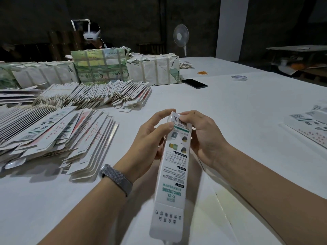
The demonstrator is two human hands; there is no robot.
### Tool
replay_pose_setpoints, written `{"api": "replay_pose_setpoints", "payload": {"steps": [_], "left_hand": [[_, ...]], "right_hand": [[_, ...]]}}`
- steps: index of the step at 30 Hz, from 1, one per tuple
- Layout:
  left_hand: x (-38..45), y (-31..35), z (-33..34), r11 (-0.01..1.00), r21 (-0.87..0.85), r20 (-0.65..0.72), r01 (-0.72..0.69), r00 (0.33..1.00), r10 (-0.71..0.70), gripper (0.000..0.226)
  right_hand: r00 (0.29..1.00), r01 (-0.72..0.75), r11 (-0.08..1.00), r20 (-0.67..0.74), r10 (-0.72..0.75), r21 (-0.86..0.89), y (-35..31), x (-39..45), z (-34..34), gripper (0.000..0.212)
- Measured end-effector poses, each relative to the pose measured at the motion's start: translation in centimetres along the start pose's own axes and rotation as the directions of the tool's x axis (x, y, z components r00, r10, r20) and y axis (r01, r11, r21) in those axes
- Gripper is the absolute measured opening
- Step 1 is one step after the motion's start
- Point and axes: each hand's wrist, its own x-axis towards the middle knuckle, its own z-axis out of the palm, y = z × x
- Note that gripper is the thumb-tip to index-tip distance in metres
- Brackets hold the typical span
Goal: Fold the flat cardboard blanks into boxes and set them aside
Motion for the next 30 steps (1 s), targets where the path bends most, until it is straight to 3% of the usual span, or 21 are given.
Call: {"api": "replay_pose_setpoints", "payload": {"steps": [7, 13, 23, 30], "left_hand": [[-0.1, 0.1, -0.1, 1.000, -0.015, -0.012, 0.014, 1.000, -0.015, 0.041], [-0.2, 0.4, 0.0, 0.999, -0.051, 0.036, 0.011, 0.999, -0.009, 0.054], [0.1, 0.6, 0.0, 1.000, -0.017, -0.012, -0.015, 1.000, 0.014, 0.044], [-0.1, 0.6, 0.1, 0.999, -0.050, 0.042, -0.021, 0.999, 0.023, 0.040]], "right_hand": [[0.999, -0.026, 0.999, 0.033, 0.025, 0.038, 0.3, -0.3, 0.5, 0.014], [0.998, 0.062, 0.984, -0.020, -0.067, -0.167, -0.9, -0.3, 0.3, 0.023], [0.998, 0.058, 0.985, 0.043, -0.052, -0.165, -1.4, -0.6, 0.6, 0.028], [0.995, 0.089, 0.983, 0.050, -0.082, -0.158, -1.3, -0.6, 0.5, 0.028]]}}
